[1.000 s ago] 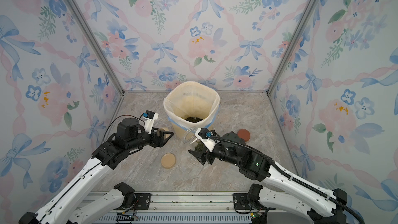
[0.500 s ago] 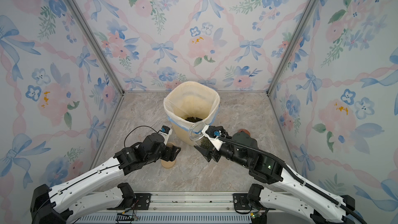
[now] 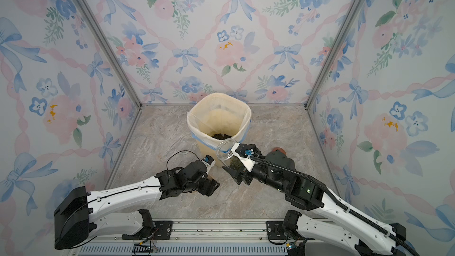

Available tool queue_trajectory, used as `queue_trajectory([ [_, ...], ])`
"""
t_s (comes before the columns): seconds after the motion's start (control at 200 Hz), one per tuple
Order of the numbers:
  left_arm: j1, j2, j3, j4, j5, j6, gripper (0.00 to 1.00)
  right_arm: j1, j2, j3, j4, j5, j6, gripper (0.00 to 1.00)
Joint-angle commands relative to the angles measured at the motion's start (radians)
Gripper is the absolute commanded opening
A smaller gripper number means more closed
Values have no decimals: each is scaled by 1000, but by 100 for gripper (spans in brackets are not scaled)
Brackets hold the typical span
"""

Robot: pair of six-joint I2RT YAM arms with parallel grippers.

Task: Empty moldy tea leaves from jars
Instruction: Place the lid at the center of the board.

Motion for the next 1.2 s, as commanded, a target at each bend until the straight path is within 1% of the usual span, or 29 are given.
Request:
queue_trajectory([
  [0.0,-5,52,-16,43,43,-7,67,-10,-21,19,33,16,3,65],
  [0.26,-23,207,8,76,47,-6,67,-17,-19,15,39,14,8,66],
  [0.55,-37,335,24,98,67,-7,70,-18,-17,14,39,9,19,66],
  [0.825,-38,371,23,107,101,-13,81,-19,-26,13,30,15,25,66],
  [1.005,-37,336,7,105,105,-20,93,-20,-29,6,35,17,26,66],
  [1.195,-38,305,-16,103,107,-32,97,-19,-21,-1,48,16,29,66],
])
